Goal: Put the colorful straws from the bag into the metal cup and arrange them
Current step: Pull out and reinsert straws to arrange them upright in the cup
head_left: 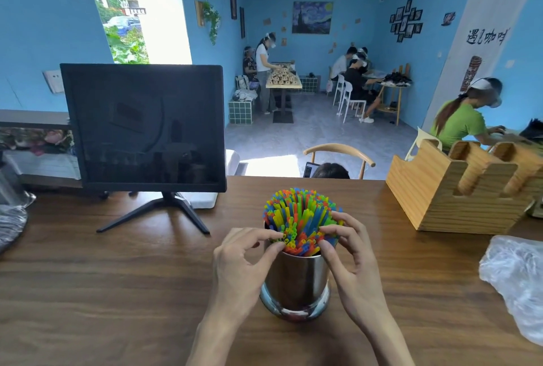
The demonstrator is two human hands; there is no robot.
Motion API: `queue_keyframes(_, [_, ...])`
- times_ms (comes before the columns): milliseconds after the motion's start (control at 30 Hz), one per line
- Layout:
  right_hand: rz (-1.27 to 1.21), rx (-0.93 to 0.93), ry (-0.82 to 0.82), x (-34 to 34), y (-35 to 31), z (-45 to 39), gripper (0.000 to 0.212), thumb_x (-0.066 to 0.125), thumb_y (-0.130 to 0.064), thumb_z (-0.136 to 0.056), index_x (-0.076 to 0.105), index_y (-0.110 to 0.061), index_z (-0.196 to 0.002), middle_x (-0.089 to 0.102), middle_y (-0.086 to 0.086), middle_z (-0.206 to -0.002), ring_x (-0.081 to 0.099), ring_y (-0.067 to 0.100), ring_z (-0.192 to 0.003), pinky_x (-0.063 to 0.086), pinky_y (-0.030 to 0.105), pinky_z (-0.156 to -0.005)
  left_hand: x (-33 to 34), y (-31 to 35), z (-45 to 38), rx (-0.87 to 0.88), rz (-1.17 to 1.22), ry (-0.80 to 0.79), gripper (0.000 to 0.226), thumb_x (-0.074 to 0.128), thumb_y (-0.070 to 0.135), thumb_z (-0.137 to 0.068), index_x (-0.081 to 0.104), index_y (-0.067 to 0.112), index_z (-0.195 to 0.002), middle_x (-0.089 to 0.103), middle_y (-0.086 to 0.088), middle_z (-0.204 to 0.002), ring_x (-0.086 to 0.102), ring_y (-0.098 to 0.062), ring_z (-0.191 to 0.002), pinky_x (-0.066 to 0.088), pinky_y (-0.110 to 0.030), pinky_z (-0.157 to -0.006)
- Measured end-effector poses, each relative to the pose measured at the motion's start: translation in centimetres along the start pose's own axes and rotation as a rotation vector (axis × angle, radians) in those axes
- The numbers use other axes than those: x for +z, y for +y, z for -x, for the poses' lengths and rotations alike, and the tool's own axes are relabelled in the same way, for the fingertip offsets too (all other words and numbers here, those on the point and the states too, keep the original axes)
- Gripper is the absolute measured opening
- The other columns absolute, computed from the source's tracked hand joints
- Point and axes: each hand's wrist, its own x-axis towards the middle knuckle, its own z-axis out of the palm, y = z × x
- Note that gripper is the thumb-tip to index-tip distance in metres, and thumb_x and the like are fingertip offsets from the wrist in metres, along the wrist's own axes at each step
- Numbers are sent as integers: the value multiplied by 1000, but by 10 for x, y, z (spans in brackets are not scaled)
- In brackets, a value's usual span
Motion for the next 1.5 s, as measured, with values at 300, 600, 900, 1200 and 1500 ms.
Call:
queue_keyframes(300, [15,-2,-10,0,1,0,19,67,-37,-88,68,-42,-106,53,-17,-137,47,10,-138,42,20,-108,0,0,1,96,-41,58,18,77,28,-82,80,34,-99,68,14,-115,64,-13,-109,52,-25,-94])
queue_keyframes(600, [18,-13,-8,-2,2,0,17,67,-38,-92,68,-44,-108,52,-20,-138,47,10,-139,45,31,-110,-7,6,2,195,-167,-150,48,83,7,-82,75,40,-116,59,21,-114,56,-9,-107,42,-12,-95])
queue_keyframes(900, [15,13,-13,-3,-1,1,20,65,-42,-89,67,-44,-109,51,-19,-140,47,11,-139,46,49,-111,-14,12,-14,207,-180,-225,31,94,22,-69,82,35,-94,65,17,-98,56,-5,-96,46,-17,-85])
queue_keyframes(1200, [20,30,-22,-5,-4,0,20,67,-38,-88,69,-41,-108,52,-18,-139,48,10,-138,47,47,-110,-18,19,-26,195,-214,-298,17,93,26,-69,82,32,-81,64,15,-92,55,-9,-97,46,-22,-85])
queue_keyframes(1500, [84,7,-48,-6,-14,-8,18,72,-28,-88,72,-34,-105,55,-23,-129,50,3,-133,41,31,-112,-17,32,-43,234,-135,-178,11,69,38,-87,74,36,-97,65,25,-98,56,-4,-99,46,-22,-86])
